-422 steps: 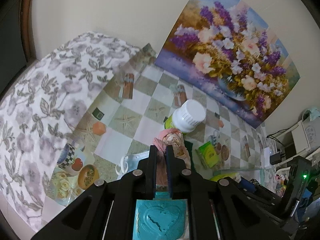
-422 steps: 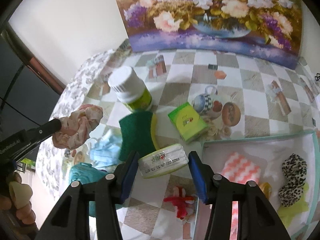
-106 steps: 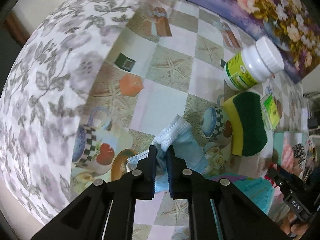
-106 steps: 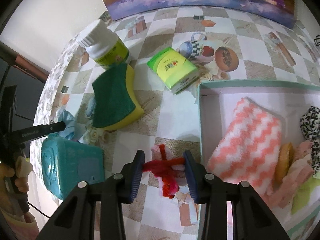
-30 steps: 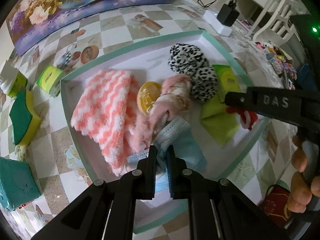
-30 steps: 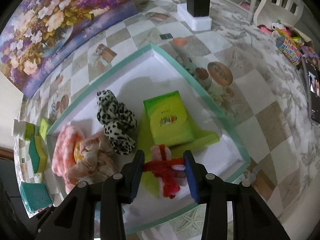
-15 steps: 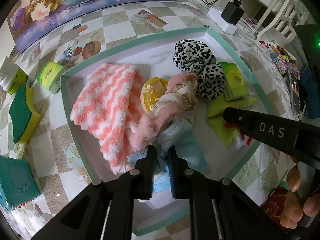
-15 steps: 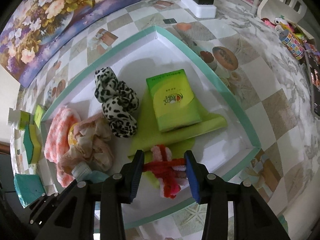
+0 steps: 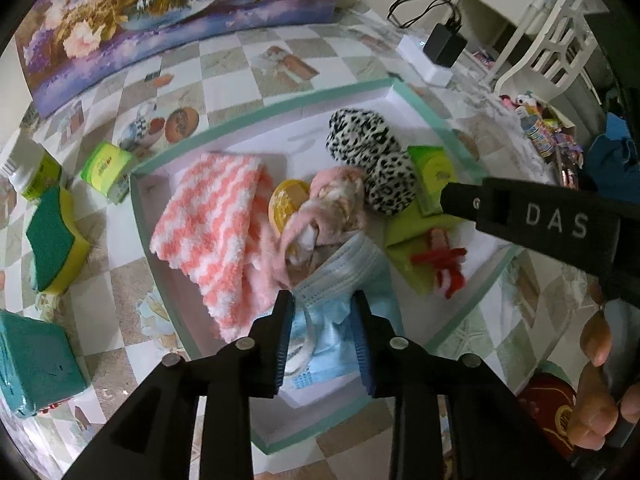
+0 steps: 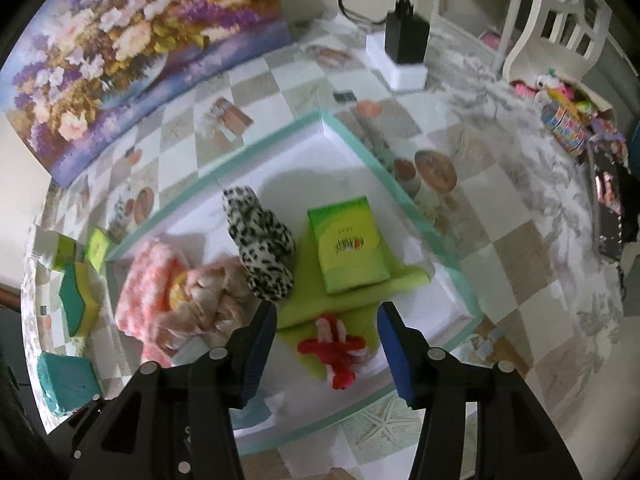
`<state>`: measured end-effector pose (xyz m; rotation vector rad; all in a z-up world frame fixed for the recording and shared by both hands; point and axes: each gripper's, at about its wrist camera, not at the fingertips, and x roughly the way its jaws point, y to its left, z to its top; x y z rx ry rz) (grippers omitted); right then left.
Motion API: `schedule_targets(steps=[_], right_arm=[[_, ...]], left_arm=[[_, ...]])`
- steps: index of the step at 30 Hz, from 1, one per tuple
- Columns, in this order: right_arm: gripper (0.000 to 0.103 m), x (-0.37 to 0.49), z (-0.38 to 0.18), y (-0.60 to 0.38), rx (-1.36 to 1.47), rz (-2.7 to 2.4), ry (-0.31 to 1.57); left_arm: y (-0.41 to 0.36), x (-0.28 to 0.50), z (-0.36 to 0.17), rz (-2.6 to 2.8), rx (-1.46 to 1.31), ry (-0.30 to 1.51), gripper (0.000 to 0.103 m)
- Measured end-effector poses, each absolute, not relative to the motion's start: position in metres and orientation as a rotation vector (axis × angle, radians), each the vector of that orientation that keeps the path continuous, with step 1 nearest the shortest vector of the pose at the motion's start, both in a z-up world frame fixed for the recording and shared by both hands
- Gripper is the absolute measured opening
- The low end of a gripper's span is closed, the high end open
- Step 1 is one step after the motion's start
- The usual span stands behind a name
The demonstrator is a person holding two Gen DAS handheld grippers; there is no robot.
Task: Organize soft objects
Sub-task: 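Open both grippers to drop the mask and plush toy into the box, then move both grippers back from the box toward the sponge and tissue pack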
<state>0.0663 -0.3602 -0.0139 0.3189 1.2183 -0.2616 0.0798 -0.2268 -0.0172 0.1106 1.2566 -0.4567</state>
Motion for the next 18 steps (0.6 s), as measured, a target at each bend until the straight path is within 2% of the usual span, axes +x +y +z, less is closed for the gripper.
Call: schedule_targets(steps=[3, 10, 12, 17, 18], right_arm=[[0.057, 0.067, -0.003, -0.358, 0.312, -0.262, 1.189], [0.057, 0.067, 0.010, -0.359, 0.293, -0.272, 1.163], [0.057, 0.067, 0.009, -0.359, 0.292, -0.270, 1.165], [0.058, 0.068, 0.005, -0.359, 0.292, -0.272, 1.181], [0.059, 0.069, 0.003, -0.359, 0.292, -0.272, 1.185]], left_arm=[[-0.225, 0.079, -0.008, -0.465, 0.102, 1.235, 0.040], [-0.213, 0.078, 0.007, -0.453, 0.063, 1.194, 0.043], [-0.206, 0.082, 0.009, -0.435, 0.040, 1.192, 0.050], [-0.175, 0.098, 0.012, -0.351, -0.046, 1.188, 0.051], [-0.170, 0.101, 0.013, -0.335, -0.060, 1.186, 0.054]])
